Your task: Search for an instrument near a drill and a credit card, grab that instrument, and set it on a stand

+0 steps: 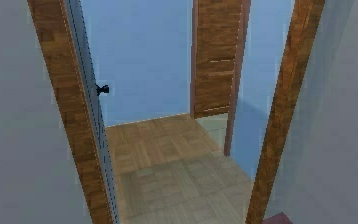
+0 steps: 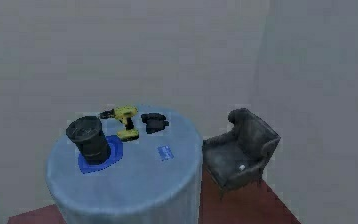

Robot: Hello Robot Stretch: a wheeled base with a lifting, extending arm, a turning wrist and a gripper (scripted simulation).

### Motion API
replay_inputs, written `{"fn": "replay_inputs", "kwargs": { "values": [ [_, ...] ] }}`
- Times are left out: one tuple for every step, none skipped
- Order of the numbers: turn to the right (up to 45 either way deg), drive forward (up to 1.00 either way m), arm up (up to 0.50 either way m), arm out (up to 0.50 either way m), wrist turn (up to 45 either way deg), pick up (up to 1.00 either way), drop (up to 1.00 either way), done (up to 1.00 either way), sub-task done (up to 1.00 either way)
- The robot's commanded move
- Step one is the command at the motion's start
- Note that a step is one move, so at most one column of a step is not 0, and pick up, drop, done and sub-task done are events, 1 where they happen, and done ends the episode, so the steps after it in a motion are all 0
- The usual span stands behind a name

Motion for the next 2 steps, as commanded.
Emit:
{"fn": "replay_inputs", "kwargs": {
  "values": [
    [0.0,0.0,0.38,0.0,0.0,0.0,0.0,0.0,0.0],
    [0.0,0.0,0.0,0.5,0.0,0.0,0.0,0.0,0.0]
  ]
}}
